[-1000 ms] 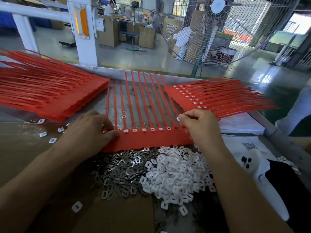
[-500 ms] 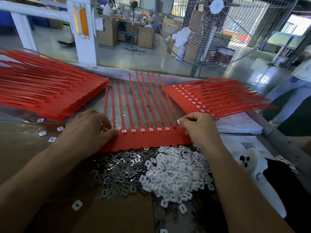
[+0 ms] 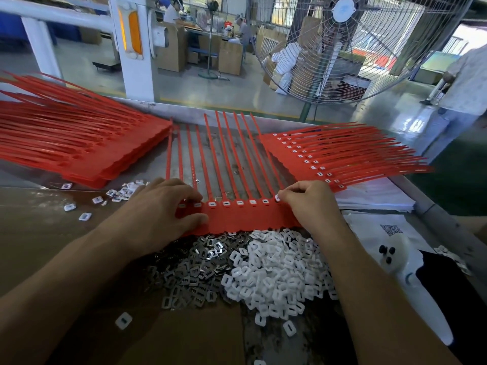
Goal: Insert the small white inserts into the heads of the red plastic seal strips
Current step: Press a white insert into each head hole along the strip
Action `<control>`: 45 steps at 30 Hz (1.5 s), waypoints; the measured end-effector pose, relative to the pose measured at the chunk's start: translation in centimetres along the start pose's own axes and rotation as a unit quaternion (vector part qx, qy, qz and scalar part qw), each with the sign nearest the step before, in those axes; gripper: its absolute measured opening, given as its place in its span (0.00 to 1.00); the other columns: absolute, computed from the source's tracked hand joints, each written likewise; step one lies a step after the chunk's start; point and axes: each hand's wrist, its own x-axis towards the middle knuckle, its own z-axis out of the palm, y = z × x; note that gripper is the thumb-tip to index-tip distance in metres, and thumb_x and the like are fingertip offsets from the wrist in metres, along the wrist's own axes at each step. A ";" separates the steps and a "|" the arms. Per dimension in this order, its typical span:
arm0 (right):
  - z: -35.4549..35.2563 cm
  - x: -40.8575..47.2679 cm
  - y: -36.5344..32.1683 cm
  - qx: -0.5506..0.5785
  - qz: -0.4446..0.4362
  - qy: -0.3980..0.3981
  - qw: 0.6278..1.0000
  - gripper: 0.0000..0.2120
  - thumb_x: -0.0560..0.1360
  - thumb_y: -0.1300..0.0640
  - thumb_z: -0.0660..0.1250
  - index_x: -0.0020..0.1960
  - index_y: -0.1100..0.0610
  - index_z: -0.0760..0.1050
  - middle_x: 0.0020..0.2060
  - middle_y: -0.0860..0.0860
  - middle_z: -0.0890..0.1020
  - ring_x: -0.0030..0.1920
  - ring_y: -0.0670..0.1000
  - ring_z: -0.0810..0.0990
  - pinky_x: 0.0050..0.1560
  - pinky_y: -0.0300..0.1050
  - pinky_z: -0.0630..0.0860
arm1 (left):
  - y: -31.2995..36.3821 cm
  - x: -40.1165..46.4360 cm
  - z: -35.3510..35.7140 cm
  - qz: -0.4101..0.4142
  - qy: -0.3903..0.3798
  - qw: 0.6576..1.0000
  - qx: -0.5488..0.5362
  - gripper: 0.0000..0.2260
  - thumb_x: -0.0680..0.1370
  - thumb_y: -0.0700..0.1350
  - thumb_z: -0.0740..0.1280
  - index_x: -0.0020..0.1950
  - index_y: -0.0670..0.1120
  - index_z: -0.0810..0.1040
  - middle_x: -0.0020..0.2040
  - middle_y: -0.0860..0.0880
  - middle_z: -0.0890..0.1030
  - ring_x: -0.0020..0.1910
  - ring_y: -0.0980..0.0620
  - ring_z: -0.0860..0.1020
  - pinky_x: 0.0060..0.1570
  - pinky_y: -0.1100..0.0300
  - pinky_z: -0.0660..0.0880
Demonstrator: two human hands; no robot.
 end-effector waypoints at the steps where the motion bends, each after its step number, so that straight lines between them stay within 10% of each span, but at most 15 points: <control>1: 0.0 0.0 0.0 -0.005 0.001 0.001 1.000 0.06 0.75 0.52 0.74 0.40 0.51 0.84 0.34 0.46 0.84 0.38 0.48 0.81 0.40 0.45 0.76 | 0.0 0.0 0.0 0.001 0.000 1.000 0.001 0.24 0.73 0.68 0.63 0.65 0.59 0.77 0.60 0.61 0.76 0.60 0.57 0.71 0.64 0.51 0.70; 45: 0.0 -0.5 0.2 -0.099 -0.081 -0.001 0.992 0.07 0.78 0.59 0.70 0.46 0.51 0.86 0.38 0.43 0.85 0.38 0.44 0.82 0.38 0.42 0.74 | -0.3 0.2 0.3 -0.006 -0.017 1.000 0.004 0.33 0.68 0.75 0.54 0.65 0.60 0.76 0.60 0.61 0.75 0.60 0.57 0.70 0.66 0.50 0.69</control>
